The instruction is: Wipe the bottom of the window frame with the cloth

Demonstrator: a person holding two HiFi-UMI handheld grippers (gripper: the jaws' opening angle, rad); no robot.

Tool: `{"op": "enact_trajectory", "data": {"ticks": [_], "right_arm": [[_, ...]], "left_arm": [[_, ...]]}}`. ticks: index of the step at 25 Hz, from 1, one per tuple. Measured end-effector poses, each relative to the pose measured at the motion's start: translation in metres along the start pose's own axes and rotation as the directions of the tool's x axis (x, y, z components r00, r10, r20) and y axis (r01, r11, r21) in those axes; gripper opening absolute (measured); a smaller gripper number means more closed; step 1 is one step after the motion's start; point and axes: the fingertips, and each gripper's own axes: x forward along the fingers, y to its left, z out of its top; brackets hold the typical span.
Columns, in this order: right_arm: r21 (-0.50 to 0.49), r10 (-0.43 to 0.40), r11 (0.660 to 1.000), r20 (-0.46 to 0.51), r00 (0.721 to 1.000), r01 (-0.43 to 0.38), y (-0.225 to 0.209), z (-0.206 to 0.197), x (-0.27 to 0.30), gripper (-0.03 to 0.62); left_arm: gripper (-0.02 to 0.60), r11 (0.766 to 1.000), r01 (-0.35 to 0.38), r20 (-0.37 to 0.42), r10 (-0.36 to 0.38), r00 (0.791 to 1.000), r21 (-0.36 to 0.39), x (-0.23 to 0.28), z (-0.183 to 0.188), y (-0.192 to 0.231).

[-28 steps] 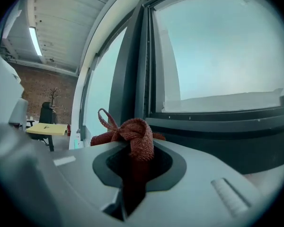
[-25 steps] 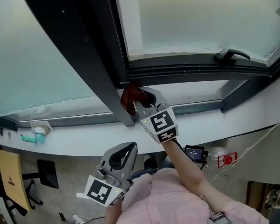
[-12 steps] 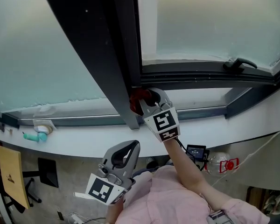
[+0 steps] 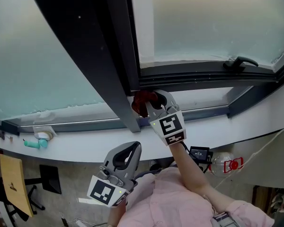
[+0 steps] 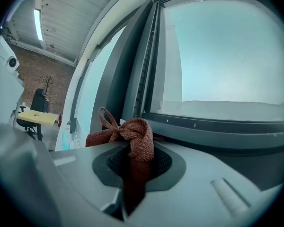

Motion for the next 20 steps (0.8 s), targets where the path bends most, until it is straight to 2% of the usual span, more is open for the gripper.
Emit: {"op": "enact_trajectory", "data": {"ticks": [20], "right_arm": [[0.045, -0.092, 0.995, -0.019, 0.996, 0.092, -0.045, -0.014, -0.03, 0.054]], "left_arm": [[0.0, 1.0, 0.028, 0.008, -0.028, 1.0, 0.001, 0.011, 0.0, -0.011]]}}
